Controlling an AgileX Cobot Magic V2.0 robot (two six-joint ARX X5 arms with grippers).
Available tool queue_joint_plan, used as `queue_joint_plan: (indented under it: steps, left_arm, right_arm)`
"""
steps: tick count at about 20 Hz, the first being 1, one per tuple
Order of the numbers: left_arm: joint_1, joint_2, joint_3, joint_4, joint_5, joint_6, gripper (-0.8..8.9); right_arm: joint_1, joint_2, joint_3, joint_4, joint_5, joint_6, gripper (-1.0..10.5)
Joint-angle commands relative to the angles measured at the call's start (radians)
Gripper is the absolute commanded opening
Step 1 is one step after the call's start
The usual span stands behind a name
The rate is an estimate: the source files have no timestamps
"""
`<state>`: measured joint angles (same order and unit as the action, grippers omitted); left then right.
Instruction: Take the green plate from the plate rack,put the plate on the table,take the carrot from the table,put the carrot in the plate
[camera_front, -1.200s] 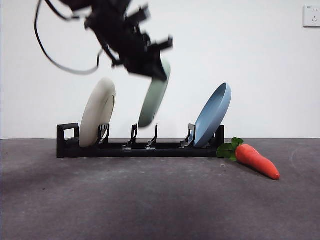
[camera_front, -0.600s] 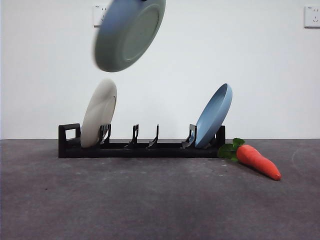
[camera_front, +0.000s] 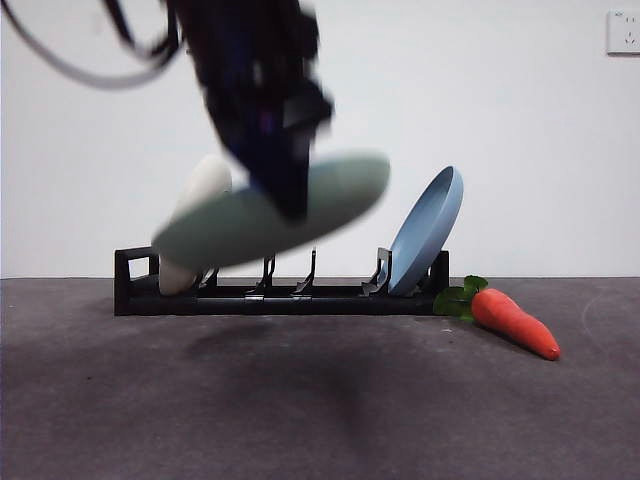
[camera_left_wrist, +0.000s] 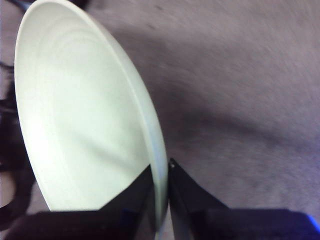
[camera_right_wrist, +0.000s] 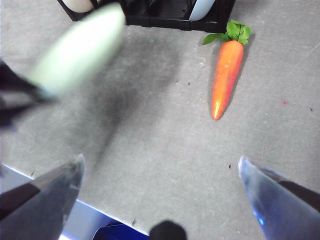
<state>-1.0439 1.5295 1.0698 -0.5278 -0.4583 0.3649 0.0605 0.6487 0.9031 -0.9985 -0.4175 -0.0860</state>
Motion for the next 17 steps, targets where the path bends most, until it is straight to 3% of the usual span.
queue_joint_plan:
  steps: [1, 8, 14, 17]
  left_arm:
    - [-0.031, 0.056, -0.05, 0.076, -0.043, 0.062, -0.06]
    - [-0.057, 0.246, -0.067, 0.217, -0.123, 0.157, -0.06]
    - [-0.057, 0.276, -0.067, 0.22, -0.051, 0.115, 0.19]
    - [-0.057, 0.274, -0.067, 0.218, -0.045, 0.097, 3.05]
  right_arm:
    - [0.003, 0.0, 0.001, 0.003, -0.002, 0.01, 6.6]
    - [0.003, 0.0, 0.001, 0.002, -0.002, 0.022, 6.6]
    - [0.003, 0.015, 0.001, 0.002, -0.002, 0.022, 6.6]
    - [0.003, 0.034, 0.001, 0.003, -0.002, 0.022, 6.6]
